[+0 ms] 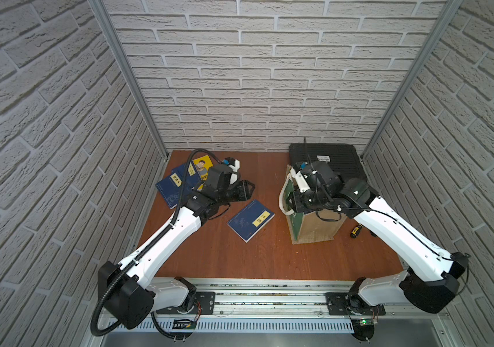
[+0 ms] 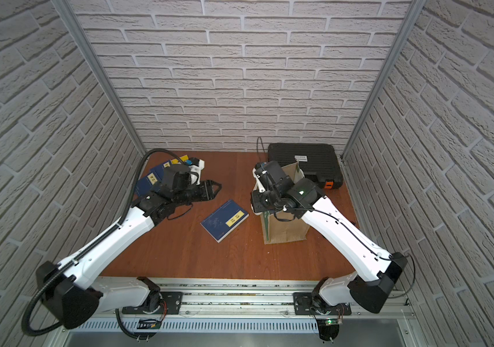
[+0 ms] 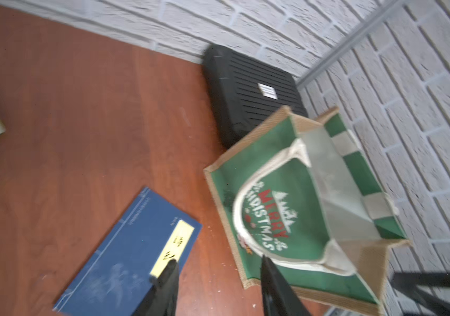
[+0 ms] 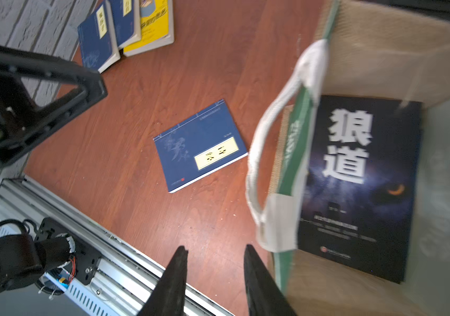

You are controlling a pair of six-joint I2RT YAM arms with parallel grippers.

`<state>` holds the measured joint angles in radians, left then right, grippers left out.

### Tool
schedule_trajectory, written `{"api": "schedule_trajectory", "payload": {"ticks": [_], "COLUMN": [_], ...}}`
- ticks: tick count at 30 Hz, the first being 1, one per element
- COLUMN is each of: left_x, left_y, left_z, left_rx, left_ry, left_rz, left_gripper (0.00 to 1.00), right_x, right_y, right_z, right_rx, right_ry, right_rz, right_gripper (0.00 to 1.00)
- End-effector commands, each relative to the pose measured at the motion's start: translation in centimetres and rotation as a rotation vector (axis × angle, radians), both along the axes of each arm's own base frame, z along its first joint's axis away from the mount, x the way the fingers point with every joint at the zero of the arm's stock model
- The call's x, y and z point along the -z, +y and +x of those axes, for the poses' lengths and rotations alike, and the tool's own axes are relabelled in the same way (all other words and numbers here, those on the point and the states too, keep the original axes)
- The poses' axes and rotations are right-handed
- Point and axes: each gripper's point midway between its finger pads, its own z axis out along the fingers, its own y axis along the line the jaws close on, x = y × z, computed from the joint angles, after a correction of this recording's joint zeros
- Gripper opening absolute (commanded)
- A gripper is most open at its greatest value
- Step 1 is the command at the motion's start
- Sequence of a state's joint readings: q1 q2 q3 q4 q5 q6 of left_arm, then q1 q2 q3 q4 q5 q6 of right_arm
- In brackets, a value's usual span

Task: Put the books into the canvas bag
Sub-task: Adjust the book at the center of the board.

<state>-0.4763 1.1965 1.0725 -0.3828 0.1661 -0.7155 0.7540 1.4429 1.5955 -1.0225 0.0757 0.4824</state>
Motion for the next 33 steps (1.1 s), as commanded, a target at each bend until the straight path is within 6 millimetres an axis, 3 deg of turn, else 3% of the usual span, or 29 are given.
{"api": "schedule_trajectory", "payload": {"ticks": [1,7,10,15,21,22,27,33], "left_x": [2.6,7.5,9.8,12.1,14.2,14.6,16.0,17.6], "left_y": [3.9,9.7,10.9,10.8,10.3,10.2,9.6,8.4], "left_z": [-0.8,-3.8,-5.0,-5.1,-3.9,-3.6,-2.1,-0.3], "left_rx": [-0.108,-0.215,-0.221,-0.185,-0.161,-0.158,-0.135,-0.104], "left_ry": [0.068,0.167,0.217,0.258,0.306,0.316,0.354,0.401], "left_rz": [-0.079,-0.093,-0.109,-0.147,-0.153,-0.158,-0.160,-0.127], "left_gripper": [0.50,0.56,0.58,0.58,0.57,0.57,0.56,0.56], "right_x": [3.5,10.7,14.3,19.3,22.0,21.2,22.7,23.6], "right_y": [4.1,11.2,12.8,12.3,10.2,9.9,8.1,7.3], "right_z": [0.0,-2.4,-2.6,-2.6,-2.9,-2.8,-2.7,-1.5], "right_rx": [-0.006,-0.101,-0.119,-0.068,0.016,0.030,0.085,0.134], "right_ry": [0.041,0.170,0.219,0.297,0.356,0.351,0.398,0.414], "right_rz": [-0.045,-0.109,-0.157,-0.233,-0.225,-0.194,-0.173,-0.129], "right_gripper": [0.35,0.43,0.45,0.45,0.46,0.47,0.47,0.47]}}
